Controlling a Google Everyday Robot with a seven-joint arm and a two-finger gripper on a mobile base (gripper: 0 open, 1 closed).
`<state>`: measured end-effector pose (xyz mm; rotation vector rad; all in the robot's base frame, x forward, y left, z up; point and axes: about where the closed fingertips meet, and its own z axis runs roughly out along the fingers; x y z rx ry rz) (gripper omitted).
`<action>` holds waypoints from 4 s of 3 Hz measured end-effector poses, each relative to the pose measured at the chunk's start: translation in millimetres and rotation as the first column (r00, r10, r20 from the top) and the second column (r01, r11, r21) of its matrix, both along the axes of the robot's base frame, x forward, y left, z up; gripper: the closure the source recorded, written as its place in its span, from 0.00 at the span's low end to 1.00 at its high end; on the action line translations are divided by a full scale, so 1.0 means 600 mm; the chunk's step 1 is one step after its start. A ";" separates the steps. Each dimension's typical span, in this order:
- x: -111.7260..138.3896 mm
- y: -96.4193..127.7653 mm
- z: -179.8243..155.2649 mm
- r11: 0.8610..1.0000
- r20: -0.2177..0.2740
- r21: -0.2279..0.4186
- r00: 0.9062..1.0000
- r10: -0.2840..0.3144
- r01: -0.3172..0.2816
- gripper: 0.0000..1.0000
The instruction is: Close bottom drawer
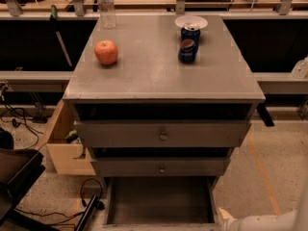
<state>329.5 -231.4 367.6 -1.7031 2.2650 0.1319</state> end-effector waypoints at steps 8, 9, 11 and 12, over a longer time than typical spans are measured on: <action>-0.050 0.139 -0.257 0.983 0.046 0.179 0.998 -0.043 0.034 0.88; -0.035 0.145 -0.267 0.981 0.054 0.191 0.998 -0.044 0.033 1.00; -0.027 0.178 -0.311 0.966 0.041 0.252 0.997 -0.070 0.057 1.00; 0.006 0.208 -0.350 0.944 0.071 0.326 0.995 -0.067 0.041 1.00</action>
Offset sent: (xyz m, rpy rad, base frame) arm 0.0220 -0.0102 -0.0014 -0.0388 -0.0453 0.0014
